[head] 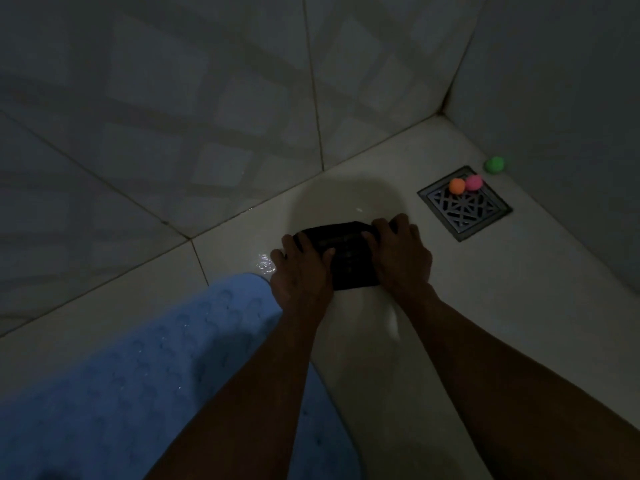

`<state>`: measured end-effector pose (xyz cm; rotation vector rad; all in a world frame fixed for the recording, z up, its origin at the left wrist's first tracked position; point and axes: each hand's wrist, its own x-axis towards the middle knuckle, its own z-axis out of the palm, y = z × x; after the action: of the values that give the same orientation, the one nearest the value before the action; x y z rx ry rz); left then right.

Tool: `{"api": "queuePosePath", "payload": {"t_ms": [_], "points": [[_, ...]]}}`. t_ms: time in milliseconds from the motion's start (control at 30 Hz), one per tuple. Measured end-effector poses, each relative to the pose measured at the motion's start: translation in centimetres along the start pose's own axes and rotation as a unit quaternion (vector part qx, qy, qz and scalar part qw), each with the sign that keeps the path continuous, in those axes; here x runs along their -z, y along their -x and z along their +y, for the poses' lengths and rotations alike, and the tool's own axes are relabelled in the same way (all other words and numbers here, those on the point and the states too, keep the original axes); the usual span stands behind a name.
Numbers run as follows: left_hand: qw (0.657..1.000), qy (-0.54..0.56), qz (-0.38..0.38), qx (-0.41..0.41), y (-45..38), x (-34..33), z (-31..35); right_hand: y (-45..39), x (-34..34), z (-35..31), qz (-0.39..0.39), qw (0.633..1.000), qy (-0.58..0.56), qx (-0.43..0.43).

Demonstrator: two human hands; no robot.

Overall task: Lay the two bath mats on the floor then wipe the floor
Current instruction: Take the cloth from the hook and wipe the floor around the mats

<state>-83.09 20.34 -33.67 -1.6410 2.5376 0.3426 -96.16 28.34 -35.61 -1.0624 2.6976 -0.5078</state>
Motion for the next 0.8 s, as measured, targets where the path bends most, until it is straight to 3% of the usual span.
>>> {"api": "queuePosePath", "payload": {"t_ms": [800], "points": [[0.998,0.011,-0.054,-0.016,6.5,0.2,-0.4,8.7,2.3,0.3,-0.056,0.994,0.007,-0.090]]}}
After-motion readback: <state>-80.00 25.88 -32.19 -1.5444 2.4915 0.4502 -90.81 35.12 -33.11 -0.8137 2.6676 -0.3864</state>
